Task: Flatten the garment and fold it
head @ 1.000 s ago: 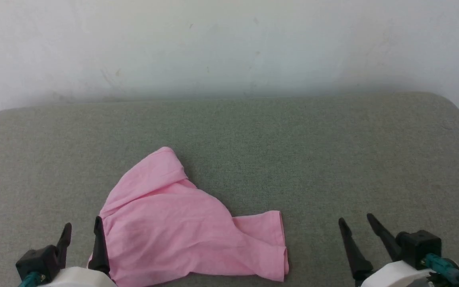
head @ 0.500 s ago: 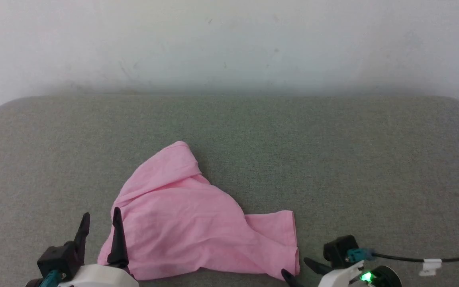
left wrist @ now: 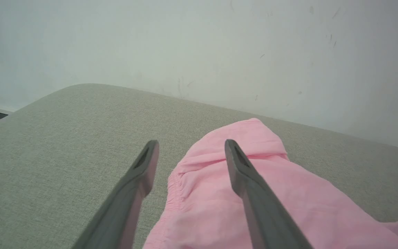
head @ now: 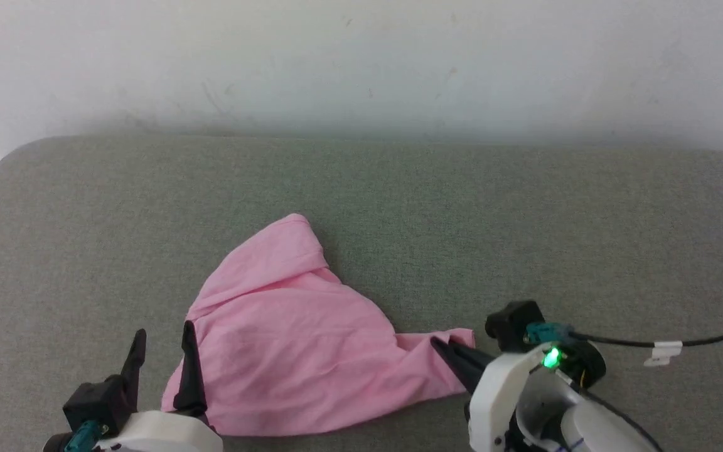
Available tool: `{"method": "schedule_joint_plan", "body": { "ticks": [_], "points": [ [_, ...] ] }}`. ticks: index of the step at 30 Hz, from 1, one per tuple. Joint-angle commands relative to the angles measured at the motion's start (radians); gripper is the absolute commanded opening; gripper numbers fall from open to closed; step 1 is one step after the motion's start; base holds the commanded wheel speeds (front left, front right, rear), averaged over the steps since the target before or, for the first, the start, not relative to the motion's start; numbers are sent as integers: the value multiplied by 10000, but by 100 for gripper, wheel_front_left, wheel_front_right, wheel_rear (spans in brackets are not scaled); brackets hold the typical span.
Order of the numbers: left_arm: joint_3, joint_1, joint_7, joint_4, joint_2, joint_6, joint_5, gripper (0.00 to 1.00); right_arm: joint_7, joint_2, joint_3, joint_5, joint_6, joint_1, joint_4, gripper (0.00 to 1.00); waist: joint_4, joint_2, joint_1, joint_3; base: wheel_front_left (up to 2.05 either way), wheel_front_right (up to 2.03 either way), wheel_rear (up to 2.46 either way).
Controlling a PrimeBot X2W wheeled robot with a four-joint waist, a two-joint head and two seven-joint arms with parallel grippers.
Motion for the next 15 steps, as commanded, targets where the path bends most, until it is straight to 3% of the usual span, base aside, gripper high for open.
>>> {"method": "schedule_joint_plan", "body": {
  "ticks": [1,8,15],
  "points": [
    [13,-228,-36,-7,-32,-19,72,100,-225,43,-55,-22,4,-483,-52,0,-5,0,0,122,0,0,0],
    [-129,-690,-47,-2,-208,-118,197,100,-785,164,-607,-53,4,-2326,565,0,174,0,0,693,0,0,0],
    [-349,-1482,-57,124,-542,-447,423,100,-1127,224,-1608,110,4,-4511,2665,0,639,0,0,1730,0,0,0]
  ]
}}
